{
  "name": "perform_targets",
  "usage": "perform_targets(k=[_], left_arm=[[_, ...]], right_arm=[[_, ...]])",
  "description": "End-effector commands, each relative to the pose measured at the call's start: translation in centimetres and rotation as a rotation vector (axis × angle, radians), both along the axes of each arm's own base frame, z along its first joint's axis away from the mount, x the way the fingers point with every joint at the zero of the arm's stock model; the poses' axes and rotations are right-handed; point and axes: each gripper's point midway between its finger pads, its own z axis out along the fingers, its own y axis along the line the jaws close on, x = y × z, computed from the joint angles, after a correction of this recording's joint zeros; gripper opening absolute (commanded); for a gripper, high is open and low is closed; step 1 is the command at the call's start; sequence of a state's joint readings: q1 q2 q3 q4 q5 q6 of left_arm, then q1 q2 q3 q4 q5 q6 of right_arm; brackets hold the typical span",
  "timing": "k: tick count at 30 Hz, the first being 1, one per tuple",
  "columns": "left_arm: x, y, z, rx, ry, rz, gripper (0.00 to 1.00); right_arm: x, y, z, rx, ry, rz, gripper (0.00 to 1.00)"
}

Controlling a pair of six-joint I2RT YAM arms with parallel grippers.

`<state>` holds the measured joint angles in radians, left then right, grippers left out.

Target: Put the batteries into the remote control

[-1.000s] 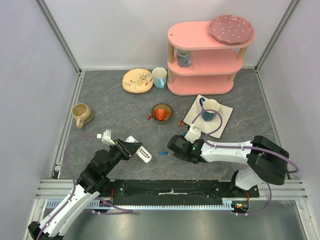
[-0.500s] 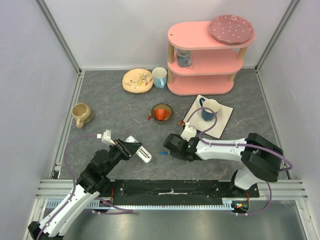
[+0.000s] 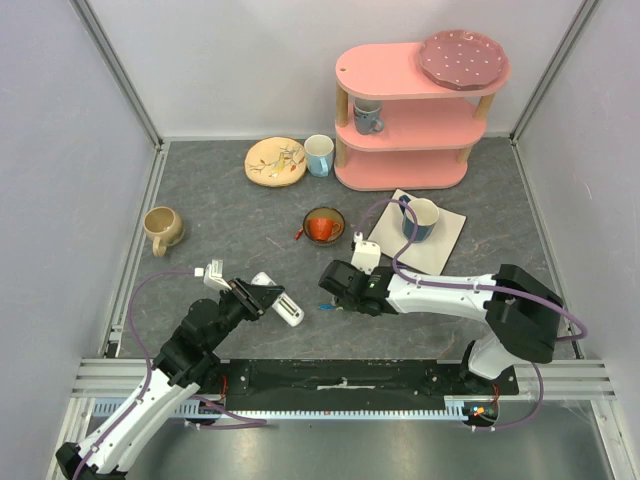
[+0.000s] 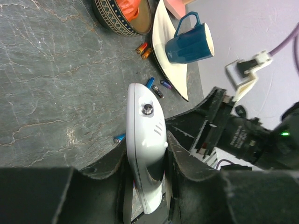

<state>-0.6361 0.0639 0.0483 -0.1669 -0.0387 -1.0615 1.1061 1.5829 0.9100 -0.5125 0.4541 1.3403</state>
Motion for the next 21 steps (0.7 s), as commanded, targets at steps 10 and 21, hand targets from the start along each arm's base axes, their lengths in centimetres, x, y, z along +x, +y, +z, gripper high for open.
perform_targets(k=[10,21], left_arm=[[-0.3,0.0,-2.3,0.043,0.03,-0.019,0.02],[-0.4,0.3,-1.9,0.059,0.019,-0.015,0.02]], right_arm=[[-0.6,-0.2,4.3,-0.333,-0.214,1.01,0.59],[-1.0,1.3,1.2,-0.294,-0.188,1.097,0.48]])
